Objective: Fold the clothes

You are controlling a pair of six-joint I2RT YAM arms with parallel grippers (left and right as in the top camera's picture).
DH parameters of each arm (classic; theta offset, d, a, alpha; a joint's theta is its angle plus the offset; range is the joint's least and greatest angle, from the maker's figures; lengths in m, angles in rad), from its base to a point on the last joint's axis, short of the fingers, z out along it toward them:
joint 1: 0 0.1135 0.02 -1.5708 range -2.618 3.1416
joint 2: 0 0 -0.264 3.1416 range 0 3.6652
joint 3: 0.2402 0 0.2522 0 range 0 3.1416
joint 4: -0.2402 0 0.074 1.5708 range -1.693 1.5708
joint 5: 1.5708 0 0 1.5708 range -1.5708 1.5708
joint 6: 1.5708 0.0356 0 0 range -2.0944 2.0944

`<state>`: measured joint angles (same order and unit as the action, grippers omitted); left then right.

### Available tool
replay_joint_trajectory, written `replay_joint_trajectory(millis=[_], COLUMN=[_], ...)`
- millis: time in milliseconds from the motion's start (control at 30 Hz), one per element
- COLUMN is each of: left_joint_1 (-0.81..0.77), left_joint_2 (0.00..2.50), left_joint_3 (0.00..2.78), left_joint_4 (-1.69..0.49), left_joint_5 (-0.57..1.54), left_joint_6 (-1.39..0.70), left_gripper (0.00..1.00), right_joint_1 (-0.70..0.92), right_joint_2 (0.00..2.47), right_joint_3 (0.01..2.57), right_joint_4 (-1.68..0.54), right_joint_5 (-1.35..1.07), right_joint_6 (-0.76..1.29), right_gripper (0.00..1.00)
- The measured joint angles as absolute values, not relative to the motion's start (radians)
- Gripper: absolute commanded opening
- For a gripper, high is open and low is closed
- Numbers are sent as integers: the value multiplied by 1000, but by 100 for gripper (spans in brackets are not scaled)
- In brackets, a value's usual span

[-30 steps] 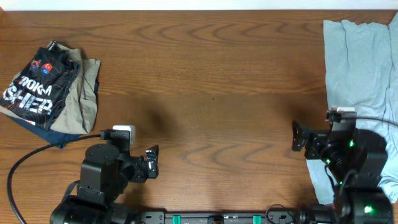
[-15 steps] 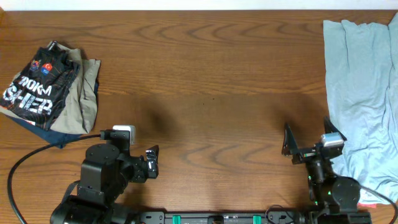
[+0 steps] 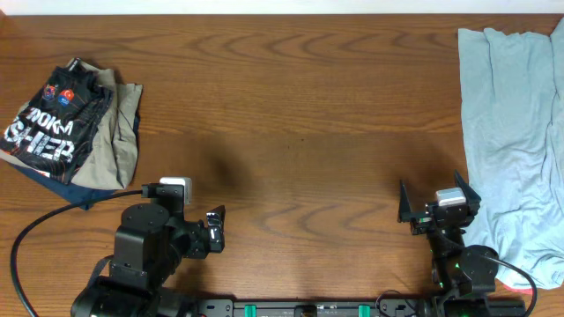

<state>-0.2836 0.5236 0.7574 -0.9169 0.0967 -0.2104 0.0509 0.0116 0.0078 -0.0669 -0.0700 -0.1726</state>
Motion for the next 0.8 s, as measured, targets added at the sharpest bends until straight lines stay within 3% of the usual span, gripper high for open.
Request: replay_joint_trajectory(millis=[800], left_joint_1=[-284], left_joint_2=[524], left_joint_3=[757], left_joint_4=[-917], left_joint_5=[96], left_joint_6=[-210], left_gripper=[98], right_joint_1=[51], right_joint_2=[12], right_joint_3=[8], right_joint_4=[-67], right_joint_5=[-70], right_joint_6=[-186], right_gripper=[99])
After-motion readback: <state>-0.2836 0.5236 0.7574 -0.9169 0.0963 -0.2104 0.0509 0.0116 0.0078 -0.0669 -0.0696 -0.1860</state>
